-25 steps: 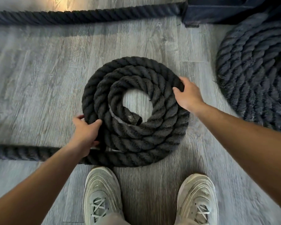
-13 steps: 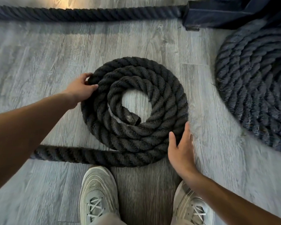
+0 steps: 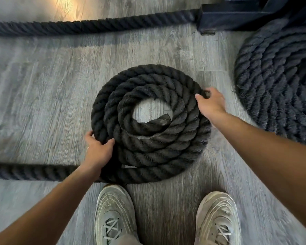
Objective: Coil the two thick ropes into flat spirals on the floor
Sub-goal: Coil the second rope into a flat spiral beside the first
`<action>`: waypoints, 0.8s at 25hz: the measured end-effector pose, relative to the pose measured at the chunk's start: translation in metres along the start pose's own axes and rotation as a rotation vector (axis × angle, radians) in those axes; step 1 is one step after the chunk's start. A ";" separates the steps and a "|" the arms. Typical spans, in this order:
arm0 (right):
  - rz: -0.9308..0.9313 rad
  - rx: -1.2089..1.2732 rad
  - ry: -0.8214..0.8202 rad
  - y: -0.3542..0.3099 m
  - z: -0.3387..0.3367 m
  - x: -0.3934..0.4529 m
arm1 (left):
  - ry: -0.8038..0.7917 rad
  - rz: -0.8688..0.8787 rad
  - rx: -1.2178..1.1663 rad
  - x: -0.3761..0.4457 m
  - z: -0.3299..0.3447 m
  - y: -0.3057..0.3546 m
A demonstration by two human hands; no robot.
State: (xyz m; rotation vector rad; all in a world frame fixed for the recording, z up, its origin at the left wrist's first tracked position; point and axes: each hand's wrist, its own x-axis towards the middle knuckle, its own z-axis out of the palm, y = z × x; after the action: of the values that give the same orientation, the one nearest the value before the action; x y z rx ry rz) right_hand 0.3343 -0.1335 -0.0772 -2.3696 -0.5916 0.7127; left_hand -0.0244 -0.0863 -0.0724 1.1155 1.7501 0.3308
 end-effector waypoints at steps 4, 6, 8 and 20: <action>0.054 0.041 0.047 0.037 0.013 -0.063 | 0.061 0.043 -0.063 0.034 -0.015 0.035; 0.058 0.087 0.048 0.060 0.016 -0.116 | -0.003 0.115 -0.050 0.059 -0.020 0.063; 0.063 0.099 0.002 0.074 0.022 -0.154 | -0.081 0.198 0.056 0.083 -0.021 0.086; -0.029 -0.077 -0.092 0.017 -0.007 -0.029 | 0.080 0.130 0.136 0.044 -0.004 0.006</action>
State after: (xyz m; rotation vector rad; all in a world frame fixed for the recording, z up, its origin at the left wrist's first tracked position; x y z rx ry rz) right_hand 0.3206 -0.1641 -0.0735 -2.4029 -0.7032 0.8031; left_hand -0.0280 -0.0461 -0.0927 1.3335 1.7955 0.3442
